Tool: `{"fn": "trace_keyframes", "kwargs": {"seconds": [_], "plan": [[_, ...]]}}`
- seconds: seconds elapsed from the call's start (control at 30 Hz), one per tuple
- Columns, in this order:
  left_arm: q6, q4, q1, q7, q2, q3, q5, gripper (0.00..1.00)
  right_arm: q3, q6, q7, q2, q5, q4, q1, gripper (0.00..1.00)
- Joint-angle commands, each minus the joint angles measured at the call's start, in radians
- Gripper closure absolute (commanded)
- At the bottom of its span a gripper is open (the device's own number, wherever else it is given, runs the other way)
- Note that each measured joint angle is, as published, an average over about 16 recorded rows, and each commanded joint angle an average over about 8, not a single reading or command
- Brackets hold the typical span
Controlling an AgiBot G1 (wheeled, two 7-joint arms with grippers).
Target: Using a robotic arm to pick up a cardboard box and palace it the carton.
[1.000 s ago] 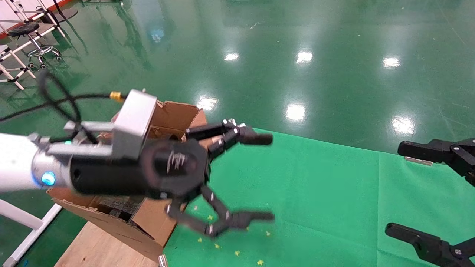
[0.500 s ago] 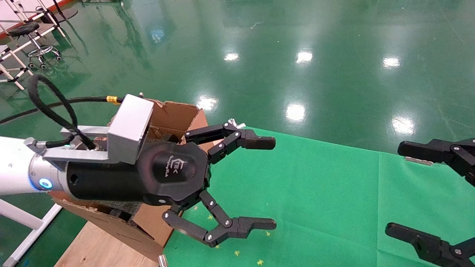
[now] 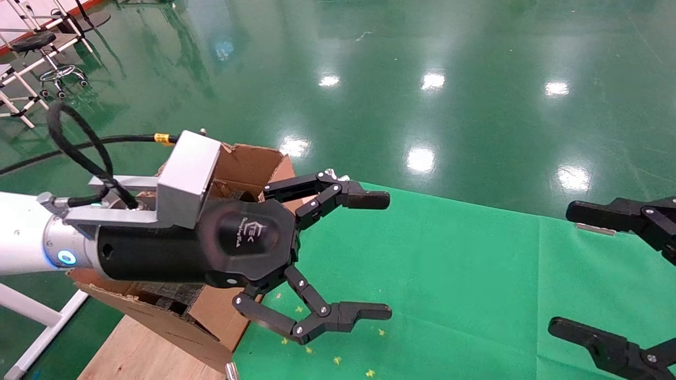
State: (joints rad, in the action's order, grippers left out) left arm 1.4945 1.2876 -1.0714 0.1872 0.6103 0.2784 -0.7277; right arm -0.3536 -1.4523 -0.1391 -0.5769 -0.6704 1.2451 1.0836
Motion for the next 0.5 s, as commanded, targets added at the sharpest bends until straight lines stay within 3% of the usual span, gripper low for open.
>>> {"fn": "trace_keyframes", "kwargs": {"seconds": [0.03,0.5], "plan": [[0.0,-0.001,-0.001,0.0,0.0,0.0,-0.001,0.0,0.0,0.0,0.0,0.0,0.0,0.0,0.0,0.0],[0.001,-0.005,-0.004,0.001,0.001,0.001,-0.003,0.0,0.0,0.0,0.0,0.0,0.0,0.0,0.0,0.0]]}}
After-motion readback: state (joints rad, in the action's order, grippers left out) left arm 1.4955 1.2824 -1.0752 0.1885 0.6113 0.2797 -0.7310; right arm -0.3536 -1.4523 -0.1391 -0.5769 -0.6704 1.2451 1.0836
